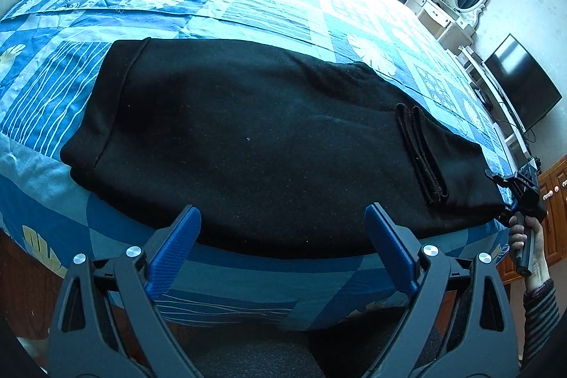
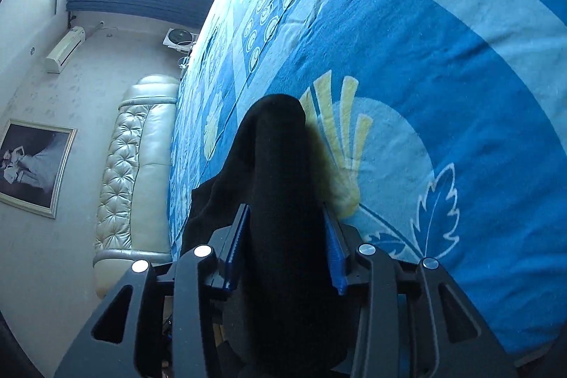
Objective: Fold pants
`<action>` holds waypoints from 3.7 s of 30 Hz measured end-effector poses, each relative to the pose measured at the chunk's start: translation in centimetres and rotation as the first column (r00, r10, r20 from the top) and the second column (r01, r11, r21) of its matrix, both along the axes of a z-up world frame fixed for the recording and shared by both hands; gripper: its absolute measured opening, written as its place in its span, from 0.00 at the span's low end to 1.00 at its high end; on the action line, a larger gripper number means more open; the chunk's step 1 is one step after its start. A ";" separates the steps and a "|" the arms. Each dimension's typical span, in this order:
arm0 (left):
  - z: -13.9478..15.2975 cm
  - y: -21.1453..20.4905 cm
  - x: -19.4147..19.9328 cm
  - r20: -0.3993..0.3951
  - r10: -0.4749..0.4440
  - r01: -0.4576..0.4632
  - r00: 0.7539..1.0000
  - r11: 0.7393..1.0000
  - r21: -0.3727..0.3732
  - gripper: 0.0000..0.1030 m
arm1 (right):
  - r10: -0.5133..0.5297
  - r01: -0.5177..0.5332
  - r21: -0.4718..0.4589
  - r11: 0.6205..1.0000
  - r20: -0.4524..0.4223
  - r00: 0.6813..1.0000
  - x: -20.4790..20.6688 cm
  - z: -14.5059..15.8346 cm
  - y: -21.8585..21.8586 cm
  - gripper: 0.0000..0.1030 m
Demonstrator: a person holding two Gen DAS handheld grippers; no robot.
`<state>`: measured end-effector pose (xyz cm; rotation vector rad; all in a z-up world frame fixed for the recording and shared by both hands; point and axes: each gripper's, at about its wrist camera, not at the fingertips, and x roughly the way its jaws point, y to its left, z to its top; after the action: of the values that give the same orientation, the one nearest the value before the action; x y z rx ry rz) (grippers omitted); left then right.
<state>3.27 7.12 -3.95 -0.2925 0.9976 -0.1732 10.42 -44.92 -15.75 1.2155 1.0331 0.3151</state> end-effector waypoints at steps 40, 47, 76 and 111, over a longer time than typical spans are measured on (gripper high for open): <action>0.9 3.9 -0.3 0.032 0.074 -0.073 0.997 0.997 -0.031 0.91 | 0.149 -0.150 0.001 0.989 0.107 0.983 1.0 3.0 16.2 0.40; 0.9 7.3 0.1 0.016 0.119 -0.116 0.993 0.987 -0.113 0.91 | 0.148 -0.145 -0.032 0.989 0.127 0.981 -0.2 2.6 15.9 0.40; -5.9 18.1 10.7 -0.111 -0.065 -0.022 0.992 0.767 -0.642 0.74 | 0.116 -0.106 -0.088 0.990 0.125 0.985 0.3 3.7 18.5 0.62; 12.2 -0.4 13.2 -0.017 -0.233 0.205 0.972 0.885 -0.419 0.14 | 0.180 -0.148 -0.174 0.974 0.188 0.965 -2.6 9.1 15.4 0.63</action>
<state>16.45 6.70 8.23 -0.5780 1.0549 -0.5911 7.81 -29.49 -6.66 0.9356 0.9642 0.4682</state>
